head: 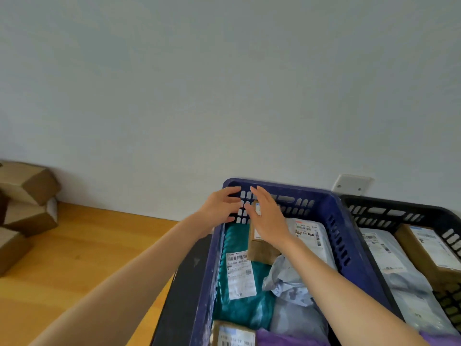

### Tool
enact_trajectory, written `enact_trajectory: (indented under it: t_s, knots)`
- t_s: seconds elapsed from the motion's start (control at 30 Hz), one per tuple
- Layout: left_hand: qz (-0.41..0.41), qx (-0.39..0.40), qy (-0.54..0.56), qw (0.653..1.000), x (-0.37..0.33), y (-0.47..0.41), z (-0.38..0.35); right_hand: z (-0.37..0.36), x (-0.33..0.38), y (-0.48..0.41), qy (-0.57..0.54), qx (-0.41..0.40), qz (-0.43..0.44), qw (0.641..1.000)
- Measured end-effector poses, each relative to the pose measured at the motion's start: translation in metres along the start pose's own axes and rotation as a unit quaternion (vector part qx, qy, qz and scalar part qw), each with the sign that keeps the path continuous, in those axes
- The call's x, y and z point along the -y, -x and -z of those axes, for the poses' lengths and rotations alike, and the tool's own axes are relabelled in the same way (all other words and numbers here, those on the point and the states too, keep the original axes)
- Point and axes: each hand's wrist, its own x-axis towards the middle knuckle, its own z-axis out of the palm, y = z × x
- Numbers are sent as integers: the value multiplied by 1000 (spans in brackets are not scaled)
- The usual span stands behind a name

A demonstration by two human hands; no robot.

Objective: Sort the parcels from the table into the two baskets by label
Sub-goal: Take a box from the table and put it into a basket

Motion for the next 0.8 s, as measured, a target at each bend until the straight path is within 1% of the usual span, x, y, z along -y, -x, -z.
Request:
enact_trajectory:
  t_s: [0.1,0.27,0.43,0.67,0.8]
  knots:
    - [-34,-10,-2,999,-6,33,41,-14,45,3,-1,-6,18,1000]
    - [-44,-54,-27,997,18,90,130,-57,121,15,-17,-12,57,998]
    - [-18,-106,-23,994,61,150,219,-119,193,34,-10,12,90,996]
    - [52,-181,1,982,139,229,319,-212,279,61,-66,81,83,991]
    - [89,-218,46,971,171,257,361,-255,311,68,-71,115,81,987]
